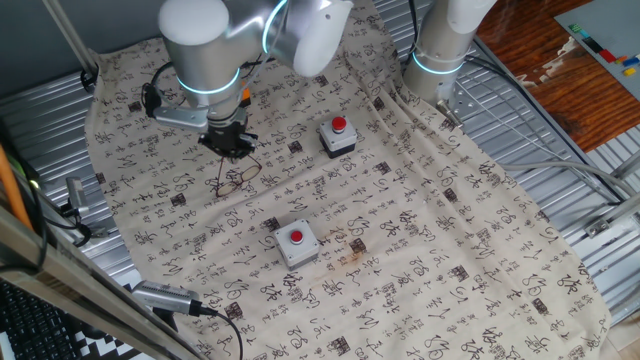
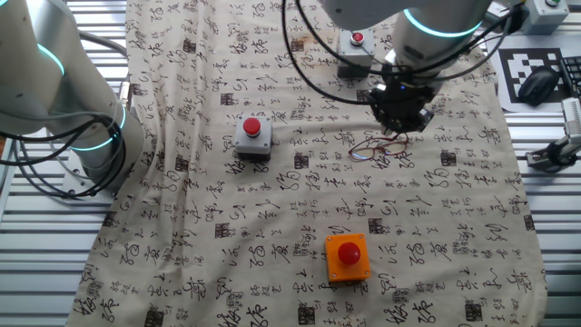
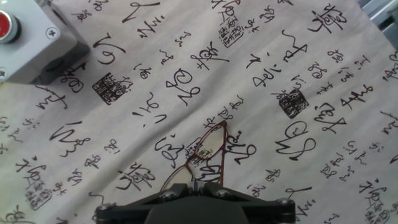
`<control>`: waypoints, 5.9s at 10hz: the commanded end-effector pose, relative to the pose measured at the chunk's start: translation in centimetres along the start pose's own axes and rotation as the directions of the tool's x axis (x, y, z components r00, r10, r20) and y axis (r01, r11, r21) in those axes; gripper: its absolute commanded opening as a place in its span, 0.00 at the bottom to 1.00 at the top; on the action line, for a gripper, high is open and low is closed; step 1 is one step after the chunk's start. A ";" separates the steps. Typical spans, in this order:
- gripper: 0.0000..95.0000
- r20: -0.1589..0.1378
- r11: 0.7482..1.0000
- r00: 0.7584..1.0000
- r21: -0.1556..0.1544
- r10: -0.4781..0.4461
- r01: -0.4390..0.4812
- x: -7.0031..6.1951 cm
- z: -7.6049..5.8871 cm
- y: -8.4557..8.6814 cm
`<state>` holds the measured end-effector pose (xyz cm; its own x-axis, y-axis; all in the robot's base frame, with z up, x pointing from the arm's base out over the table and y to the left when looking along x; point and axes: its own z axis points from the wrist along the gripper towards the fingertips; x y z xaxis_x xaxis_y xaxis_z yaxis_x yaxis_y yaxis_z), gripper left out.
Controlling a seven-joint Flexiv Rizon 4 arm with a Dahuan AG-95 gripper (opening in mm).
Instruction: Unfold the leg of the glasses (with one hand)
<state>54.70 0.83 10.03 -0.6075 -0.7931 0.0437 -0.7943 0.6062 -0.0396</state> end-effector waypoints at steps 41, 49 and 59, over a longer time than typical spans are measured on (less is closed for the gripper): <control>0.00 -0.043 1.000 0.999 -0.024 -0.005 0.004 1.1 1.3 1.1; 0.00 -0.064 1.000 0.998 -0.013 -0.003 0.003 1.8 0.8 2.0; 0.00 -0.068 1.000 0.997 0.016 -0.023 0.024 -0.8 1.3 -0.1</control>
<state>55.04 1.26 8.72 -0.5873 -0.8009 0.1166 -0.8089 0.5857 -0.0514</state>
